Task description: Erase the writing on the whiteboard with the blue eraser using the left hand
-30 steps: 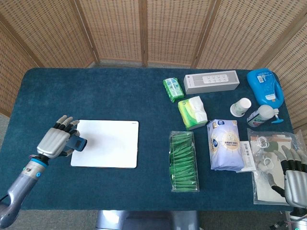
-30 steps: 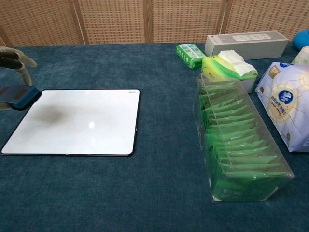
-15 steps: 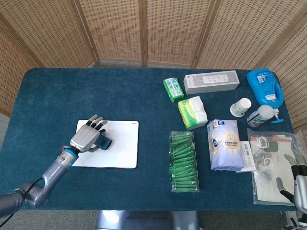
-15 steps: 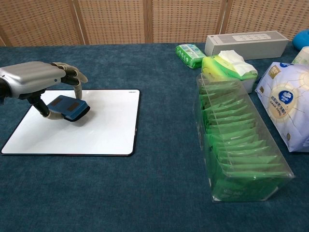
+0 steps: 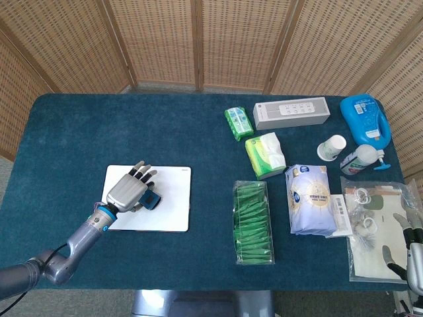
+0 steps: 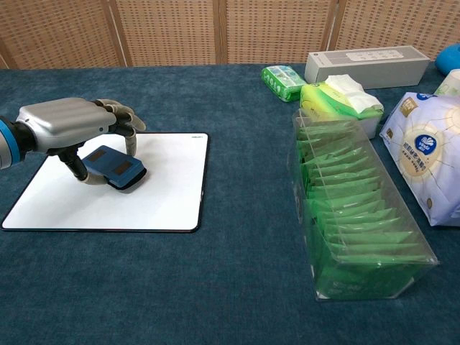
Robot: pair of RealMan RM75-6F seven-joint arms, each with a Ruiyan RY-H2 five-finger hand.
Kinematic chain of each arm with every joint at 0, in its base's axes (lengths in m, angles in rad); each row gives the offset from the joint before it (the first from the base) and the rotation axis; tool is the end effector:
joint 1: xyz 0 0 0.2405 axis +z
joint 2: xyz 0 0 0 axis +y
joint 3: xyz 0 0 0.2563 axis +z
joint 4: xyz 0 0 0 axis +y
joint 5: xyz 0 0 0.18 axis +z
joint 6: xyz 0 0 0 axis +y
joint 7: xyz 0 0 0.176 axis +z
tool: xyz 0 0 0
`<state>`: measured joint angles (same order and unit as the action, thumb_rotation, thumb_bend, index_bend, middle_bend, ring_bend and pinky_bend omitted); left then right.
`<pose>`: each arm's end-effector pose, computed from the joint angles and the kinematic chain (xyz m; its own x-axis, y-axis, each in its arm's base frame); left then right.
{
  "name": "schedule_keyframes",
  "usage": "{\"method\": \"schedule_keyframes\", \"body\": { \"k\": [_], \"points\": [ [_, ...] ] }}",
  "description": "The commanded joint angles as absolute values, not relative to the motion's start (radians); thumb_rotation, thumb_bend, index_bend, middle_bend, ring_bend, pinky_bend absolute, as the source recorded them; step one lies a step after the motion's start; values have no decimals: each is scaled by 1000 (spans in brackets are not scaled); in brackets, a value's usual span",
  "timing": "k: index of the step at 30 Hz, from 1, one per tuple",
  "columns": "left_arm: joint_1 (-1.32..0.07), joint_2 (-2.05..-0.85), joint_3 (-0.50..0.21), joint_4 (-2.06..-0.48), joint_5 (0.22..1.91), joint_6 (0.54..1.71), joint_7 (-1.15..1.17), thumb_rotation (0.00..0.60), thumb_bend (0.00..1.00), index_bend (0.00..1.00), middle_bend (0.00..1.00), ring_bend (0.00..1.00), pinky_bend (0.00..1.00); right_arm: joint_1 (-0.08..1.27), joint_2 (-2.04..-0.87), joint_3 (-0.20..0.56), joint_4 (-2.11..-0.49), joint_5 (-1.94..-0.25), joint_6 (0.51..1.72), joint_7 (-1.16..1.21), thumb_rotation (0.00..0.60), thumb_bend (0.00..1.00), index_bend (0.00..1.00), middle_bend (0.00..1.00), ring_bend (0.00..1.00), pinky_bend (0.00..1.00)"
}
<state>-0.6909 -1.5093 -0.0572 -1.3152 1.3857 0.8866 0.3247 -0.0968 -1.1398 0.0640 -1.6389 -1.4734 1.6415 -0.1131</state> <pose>-0.1898 0.3510 -0.0045 0.7150 0.1987 0.6703 0.6524 -0.5343 -0.5375 -0.3200 -0.1549 0.2074 0.4705 0.0774 0.8790 -0.8721 0.1924 0.4499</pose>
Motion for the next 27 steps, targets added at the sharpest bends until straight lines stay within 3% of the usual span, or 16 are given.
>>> {"method": "schedule_keyframes", "body": {
  "k": [1,27],
  "points": [
    [-694,-1512,-54,-1318,1386,885,334,600,307,689,149,0,0,-99,-1138,64,-1638,-1473,1644,-110,600,351,170,108,0,57],
    [-707,-1507,-12,-1396,1402,877,390,600,307,693,151,0,0,-113,-1138,67,-1618,-1470,1654,-82,600,352,170,108,0,56]
  ]
}}
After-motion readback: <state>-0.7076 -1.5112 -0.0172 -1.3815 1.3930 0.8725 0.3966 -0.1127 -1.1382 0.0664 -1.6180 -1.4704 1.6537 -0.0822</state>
